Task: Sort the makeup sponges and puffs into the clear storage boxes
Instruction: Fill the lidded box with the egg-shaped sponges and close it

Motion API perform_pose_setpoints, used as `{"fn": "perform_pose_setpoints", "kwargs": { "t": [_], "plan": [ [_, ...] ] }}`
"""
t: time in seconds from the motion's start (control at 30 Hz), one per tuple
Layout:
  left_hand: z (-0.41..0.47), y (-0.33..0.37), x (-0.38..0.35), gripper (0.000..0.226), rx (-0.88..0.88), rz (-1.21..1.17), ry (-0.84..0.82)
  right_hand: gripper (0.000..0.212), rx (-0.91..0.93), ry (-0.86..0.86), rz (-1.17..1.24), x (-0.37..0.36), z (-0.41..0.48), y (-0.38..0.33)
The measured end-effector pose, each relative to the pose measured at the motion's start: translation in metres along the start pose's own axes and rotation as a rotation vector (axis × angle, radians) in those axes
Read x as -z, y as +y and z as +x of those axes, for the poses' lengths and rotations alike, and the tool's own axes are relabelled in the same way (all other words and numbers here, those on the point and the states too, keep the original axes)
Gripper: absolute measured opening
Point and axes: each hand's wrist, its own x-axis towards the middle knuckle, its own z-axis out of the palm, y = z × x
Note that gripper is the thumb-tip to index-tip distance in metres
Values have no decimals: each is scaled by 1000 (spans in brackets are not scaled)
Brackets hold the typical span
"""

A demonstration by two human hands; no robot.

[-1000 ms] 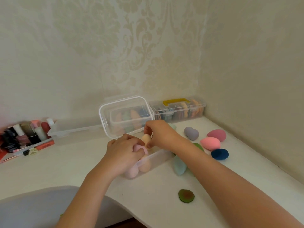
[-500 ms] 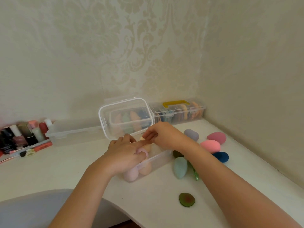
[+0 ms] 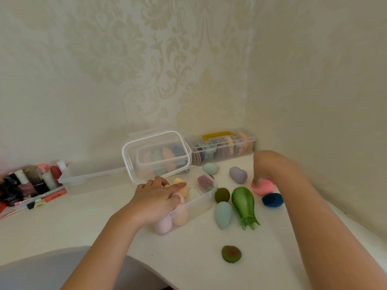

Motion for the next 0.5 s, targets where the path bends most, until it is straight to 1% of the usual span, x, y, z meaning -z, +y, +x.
{"fn": "perform_pose_setpoints", "kwargs": {
  "t": [0.07,0.13,0.2,0.4,0.5],
  "plan": [
    [-1,0,0,44,0,-2,3,51,-11,-60,-60,-2,5,0],
    [-2,0,0,44,-3,-6,5,59,-21,-71,-147,-3,10,-3],
    [-2,0,0,44,-7,-16,9,61,-32,-66,-206,-5,12,-5],
    [-2,-1,0,45,-4,-22,2,60,-30,-72,-160,-6,6,-8],
    [-2,-1,0,45,-2,-26,1,53,1,-38,-105,-5,4,-8]
  ]
}}
